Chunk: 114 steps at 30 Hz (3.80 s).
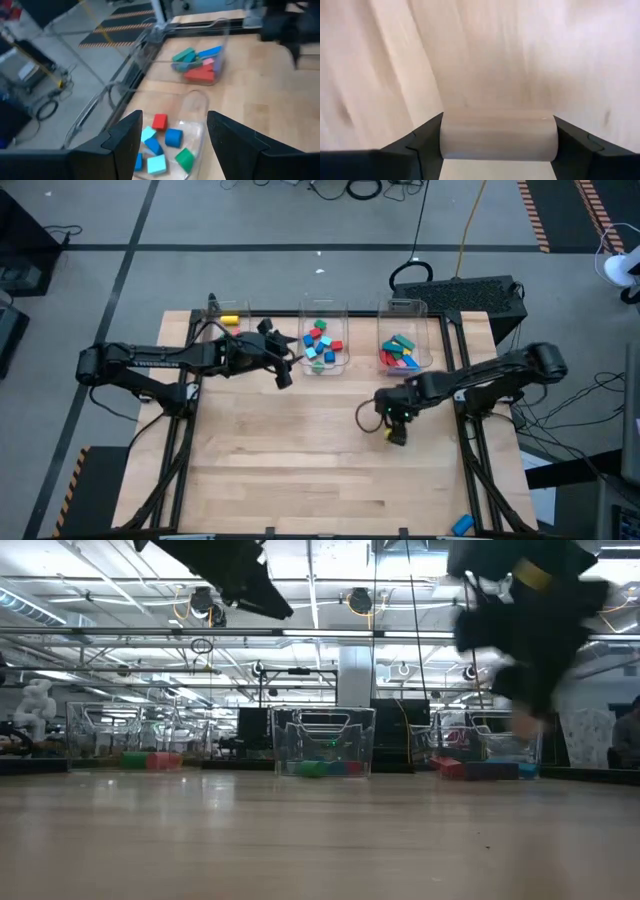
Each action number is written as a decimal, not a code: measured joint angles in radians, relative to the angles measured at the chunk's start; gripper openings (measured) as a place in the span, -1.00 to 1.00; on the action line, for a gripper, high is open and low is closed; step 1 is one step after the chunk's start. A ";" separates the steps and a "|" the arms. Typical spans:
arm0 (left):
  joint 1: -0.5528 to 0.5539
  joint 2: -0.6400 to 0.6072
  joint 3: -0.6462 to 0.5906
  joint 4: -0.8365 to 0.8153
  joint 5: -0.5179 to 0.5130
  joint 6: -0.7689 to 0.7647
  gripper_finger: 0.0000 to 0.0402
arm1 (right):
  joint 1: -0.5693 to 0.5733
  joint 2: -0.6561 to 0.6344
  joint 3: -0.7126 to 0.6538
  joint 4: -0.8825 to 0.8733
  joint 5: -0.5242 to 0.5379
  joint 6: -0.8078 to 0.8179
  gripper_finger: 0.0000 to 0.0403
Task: Sort blocks by size
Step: Put the brown cylindrical block into the left transparent bin
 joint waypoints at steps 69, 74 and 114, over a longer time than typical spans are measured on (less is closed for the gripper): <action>-0.312 0.190 -0.214 0.706 -0.007 0.352 -0.33 | -0.157 0.279 0.001 1.617 -0.121 0.054 0.73; -0.281 0.190 -0.214 0.704 -0.011 0.264 -0.33 | -0.184 0.216 0.001 1.428 -0.111 0.064 0.72; -0.109 -0.185 -0.214 -0.127 -0.284 -0.344 -0.33 | 0.062 0.075 0.000 0.576 0.347 0.068 0.69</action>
